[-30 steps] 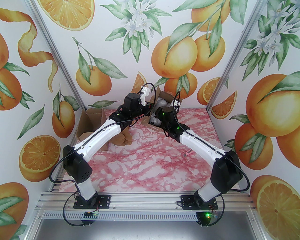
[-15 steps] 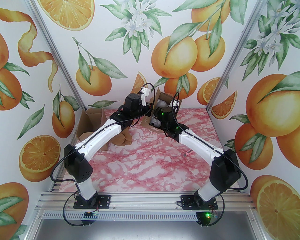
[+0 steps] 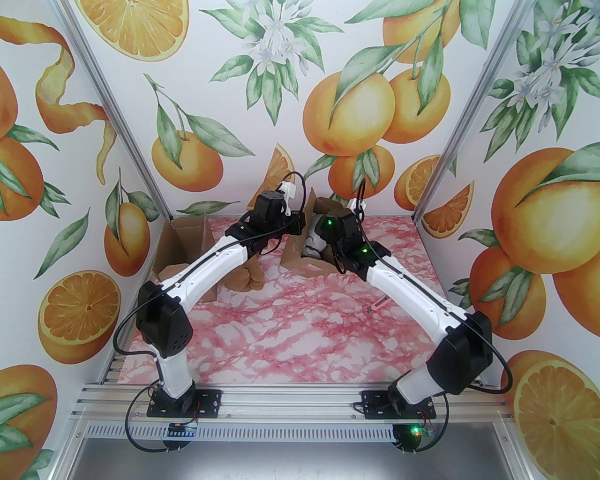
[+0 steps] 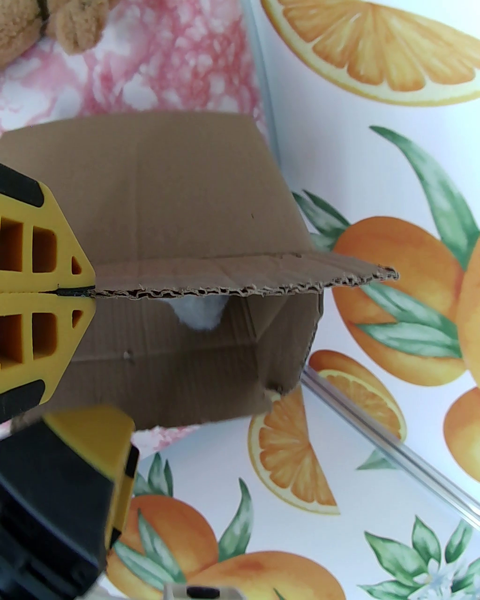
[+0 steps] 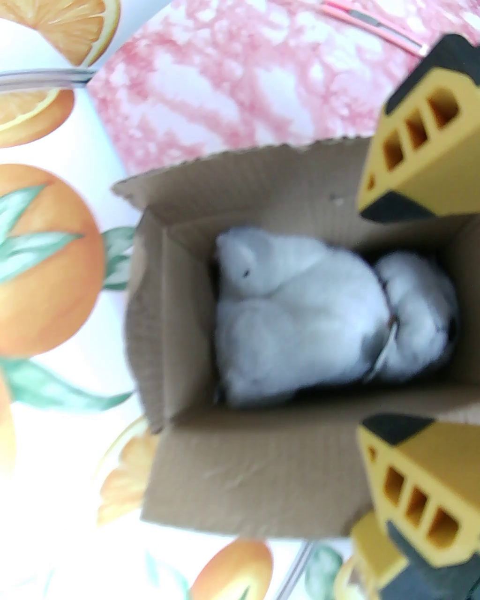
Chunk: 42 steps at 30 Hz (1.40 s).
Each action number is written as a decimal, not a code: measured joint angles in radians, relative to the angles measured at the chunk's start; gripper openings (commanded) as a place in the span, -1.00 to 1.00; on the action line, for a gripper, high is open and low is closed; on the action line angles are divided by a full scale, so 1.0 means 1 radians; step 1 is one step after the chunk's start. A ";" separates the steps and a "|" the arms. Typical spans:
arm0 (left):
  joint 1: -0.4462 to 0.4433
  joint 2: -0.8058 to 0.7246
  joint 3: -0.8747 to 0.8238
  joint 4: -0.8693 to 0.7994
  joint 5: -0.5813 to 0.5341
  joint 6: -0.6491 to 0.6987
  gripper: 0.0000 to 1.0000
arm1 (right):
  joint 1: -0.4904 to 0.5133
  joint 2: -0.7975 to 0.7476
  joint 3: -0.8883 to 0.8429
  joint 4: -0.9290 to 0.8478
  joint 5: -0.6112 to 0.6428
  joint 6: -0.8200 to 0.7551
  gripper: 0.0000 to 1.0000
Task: Unpack the express box
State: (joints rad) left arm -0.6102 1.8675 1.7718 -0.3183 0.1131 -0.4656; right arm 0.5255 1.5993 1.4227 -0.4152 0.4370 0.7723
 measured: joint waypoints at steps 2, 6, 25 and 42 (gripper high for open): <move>0.000 0.001 0.000 -0.002 0.009 -0.008 -1.00 | -0.003 0.040 0.015 -0.016 -0.013 0.003 0.46; 0.000 0.001 0.000 -0.001 0.025 -0.024 -1.00 | -0.009 0.101 0.025 -0.027 -0.040 0.020 0.46; 0.019 0.035 0.003 0.032 0.154 -0.080 -1.00 | -0.024 0.243 0.015 0.110 -0.074 0.022 -0.48; 0.072 0.047 -0.005 0.039 0.155 -0.085 -1.00 | -0.016 0.224 -0.038 0.249 -0.122 -0.097 -1.00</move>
State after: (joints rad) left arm -0.5385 1.9148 1.7664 -0.2794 0.2680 -0.5507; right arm 0.5098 1.8236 1.3846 -0.1658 0.3145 0.6758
